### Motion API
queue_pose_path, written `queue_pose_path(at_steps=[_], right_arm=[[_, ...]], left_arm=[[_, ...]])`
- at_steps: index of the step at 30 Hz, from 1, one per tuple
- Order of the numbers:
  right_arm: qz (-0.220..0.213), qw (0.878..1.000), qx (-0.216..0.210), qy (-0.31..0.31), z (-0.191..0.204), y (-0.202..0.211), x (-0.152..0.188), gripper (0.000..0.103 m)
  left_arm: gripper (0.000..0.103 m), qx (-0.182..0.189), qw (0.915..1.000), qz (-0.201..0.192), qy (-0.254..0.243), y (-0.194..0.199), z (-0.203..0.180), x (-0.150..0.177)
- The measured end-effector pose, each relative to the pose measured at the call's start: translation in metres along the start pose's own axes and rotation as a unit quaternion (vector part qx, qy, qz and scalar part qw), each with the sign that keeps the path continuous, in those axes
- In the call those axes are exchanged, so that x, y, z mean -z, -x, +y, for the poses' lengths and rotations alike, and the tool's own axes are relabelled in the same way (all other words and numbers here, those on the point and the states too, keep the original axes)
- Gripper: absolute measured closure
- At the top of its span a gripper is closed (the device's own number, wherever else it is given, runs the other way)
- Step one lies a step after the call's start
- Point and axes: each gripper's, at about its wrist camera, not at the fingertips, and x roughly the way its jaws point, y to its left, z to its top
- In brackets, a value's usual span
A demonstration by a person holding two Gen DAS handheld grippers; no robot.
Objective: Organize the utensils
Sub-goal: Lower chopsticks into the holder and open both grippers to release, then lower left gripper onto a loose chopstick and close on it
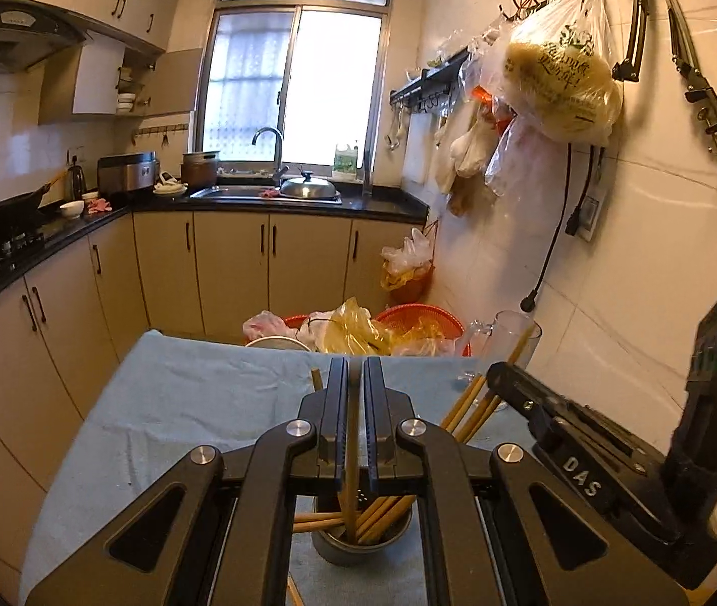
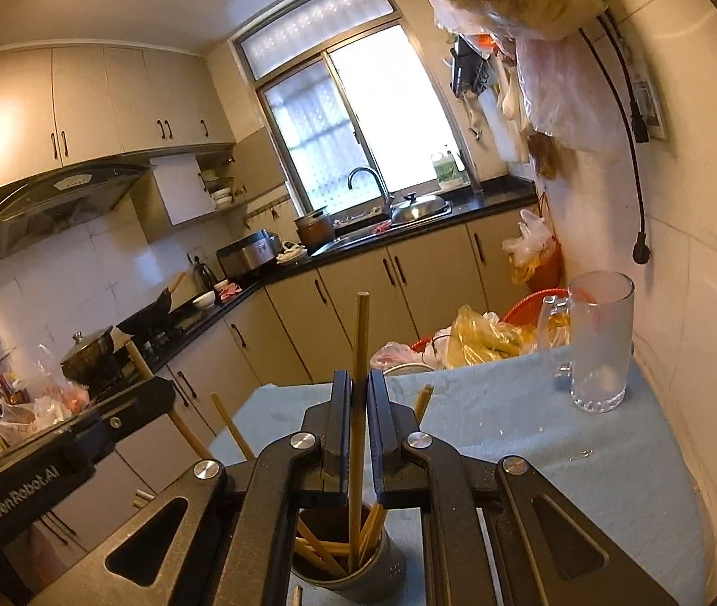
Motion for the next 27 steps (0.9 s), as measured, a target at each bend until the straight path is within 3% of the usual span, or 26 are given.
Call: queue_pose_path(at_steps=[2,5,11,14,18,22,27], right_arm=[[0.003,1.0,-0.001,0.0,0.001,-0.001,-0.001,0.094],[0.001,1.0,-0.002,0.004,0.003,0.004,-0.004,0.084],[-0.008,1.0,0.004,0.014,0.012,0.031,-0.007,0.081],[-0.013,1.0,0.008,0.02,0.016,0.051,-0.007,0.071],[-0.01,0.999,0.015,0.036,0.025,0.075,-0.003,0.065],[0.014,0.998,0.025,0.056,0.031,0.096,0.011,0.056],[0.08,0.992,0.036,0.086,0.036,0.103,0.045,0.048]], left_arm=[[0.095,0.004,1.0,-0.002,0.002,0.008,0.0,0.001],[0.079,0.008,0.9999,-0.007,0.008,0.026,0.002,0.002],[0.069,0.015,0.9995,-0.022,0.017,0.069,0.007,0.008],[0.061,0.007,0.9992,-0.034,0.019,0.098,0.014,0.016],[0.05,-0.016,0.9989,-0.039,0.023,0.128,0.026,0.033],[0.046,-0.036,0.9988,-0.02,0.029,0.143,0.04,0.056],[0.045,-0.069,0.996,0.038,0.041,0.14,0.063,0.096]])
